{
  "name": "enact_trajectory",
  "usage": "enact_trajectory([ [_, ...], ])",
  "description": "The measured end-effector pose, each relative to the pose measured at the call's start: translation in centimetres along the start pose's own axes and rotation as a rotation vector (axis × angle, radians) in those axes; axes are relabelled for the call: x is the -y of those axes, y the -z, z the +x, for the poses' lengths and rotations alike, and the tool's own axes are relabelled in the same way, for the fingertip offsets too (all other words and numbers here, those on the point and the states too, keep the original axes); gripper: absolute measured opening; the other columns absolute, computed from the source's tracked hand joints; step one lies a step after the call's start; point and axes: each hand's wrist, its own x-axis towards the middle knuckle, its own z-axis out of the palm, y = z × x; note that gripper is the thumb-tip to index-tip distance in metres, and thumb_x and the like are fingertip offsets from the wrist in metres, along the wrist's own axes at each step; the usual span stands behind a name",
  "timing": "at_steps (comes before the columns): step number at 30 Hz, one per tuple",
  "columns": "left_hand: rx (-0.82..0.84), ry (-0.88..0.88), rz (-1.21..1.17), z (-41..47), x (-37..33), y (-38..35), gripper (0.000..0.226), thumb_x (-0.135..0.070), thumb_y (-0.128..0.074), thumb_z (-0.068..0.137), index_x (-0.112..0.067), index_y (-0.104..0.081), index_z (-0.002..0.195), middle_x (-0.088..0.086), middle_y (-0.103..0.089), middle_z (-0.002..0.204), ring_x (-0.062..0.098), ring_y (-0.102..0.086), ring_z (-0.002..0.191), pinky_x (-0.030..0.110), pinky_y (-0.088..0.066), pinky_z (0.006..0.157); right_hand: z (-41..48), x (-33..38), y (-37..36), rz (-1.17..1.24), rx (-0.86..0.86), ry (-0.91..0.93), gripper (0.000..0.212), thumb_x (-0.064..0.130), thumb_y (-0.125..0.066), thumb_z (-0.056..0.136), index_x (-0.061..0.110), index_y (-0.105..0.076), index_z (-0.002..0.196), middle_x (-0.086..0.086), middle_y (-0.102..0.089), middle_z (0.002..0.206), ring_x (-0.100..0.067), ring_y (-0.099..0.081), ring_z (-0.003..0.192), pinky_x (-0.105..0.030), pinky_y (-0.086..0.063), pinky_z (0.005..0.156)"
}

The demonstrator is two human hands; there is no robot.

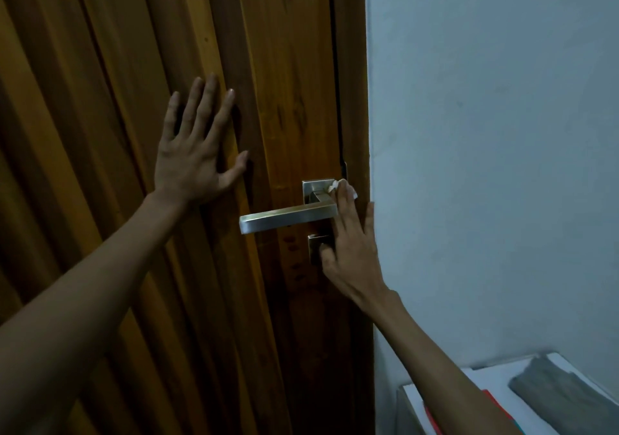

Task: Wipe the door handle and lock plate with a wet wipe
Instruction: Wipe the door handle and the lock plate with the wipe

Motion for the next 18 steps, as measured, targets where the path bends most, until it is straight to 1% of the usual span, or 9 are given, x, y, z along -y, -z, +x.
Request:
enact_trajectory([
  [3, 0.007, -0.002, -0.004, 0.0, 0.0, 0.1, 0.079, -0.063, -0.028, 0.097, -0.018, -0.008, 0.159, 0.015, -0.008, 0.165, 0.027, -0.004, 0.154, 0.047, -0.006, 0.124, -1.2, 0.0, -0.5, -0.038, 0.033, -0.029, 0.089, 0.021, -0.052, 0.08, 0.012, -0.006, 0.157, -0.005, 0.007, 0.165, -0.021, 0.009, 0.152, -0.052, 0.007, 0.121],
  [7, 0.003, -0.003, 0.009, 0.0, 0.0, 0.1, 0.08, -0.063, -0.029, 0.097, -0.017, -0.009, 0.159, 0.015, -0.009, 0.165, 0.027, -0.004, 0.153, 0.048, -0.007, 0.124, -0.2, -0.9, -0.1, -0.079, 0.015, 0.022, 0.079, 0.02, -0.039, 0.084, 0.015, -0.01, 0.157, -0.004, -0.002, 0.165, -0.023, 0.006, 0.152, -0.053, 0.006, 0.121],
  [10, 0.004, -0.007, 0.0, 0.0, 0.0, 0.1, 0.08, -0.063, -0.029, 0.097, -0.017, -0.009, 0.159, 0.015, -0.008, 0.165, 0.027, -0.004, 0.153, 0.048, -0.006, 0.124, 1.0, -1.1, 0.5, -0.082, 0.0, 0.06, 0.08, 0.018, -0.04, 0.084, 0.016, -0.007, 0.156, -0.004, -0.005, 0.165, -0.023, 0.003, 0.152, -0.05, 0.002, 0.123],
  [14, 0.003, -0.011, 0.004, 0.1, 0.0, 0.2, 0.08, -0.063, -0.029, 0.097, -0.016, -0.01, 0.159, 0.016, -0.009, 0.165, 0.028, -0.006, 0.153, 0.048, -0.007, 0.124, -1.1, -0.1, -0.7, -0.033, 0.028, 0.006, 0.084, 0.018, -0.047, 0.081, 0.011, -0.009, 0.156, -0.008, -0.002, 0.165, -0.02, 0.003, 0.152, -0.046, 0.003, 0.123],
  [18, 0.009, -0.014, 0.005, 0.1, 0.1, 0.2, 0.08, -0.064, -0.028, 0.097, -0.016, -0.009, 0.159, 0.016, -0.009, 0.165, 0.029, -0.005, 0.153, 0.047, -0.006, 0.125, 0.0, -0.6, 0.1, -0.084, 0.017, 0.046, 0.081, 0.021, -0.039, 0.082, 0.012, -0.009, 0.156, -0.007, -0.006, 0.164, -0.022, 0.001, 0.152, -0.051, 0.002, 0.123],
])
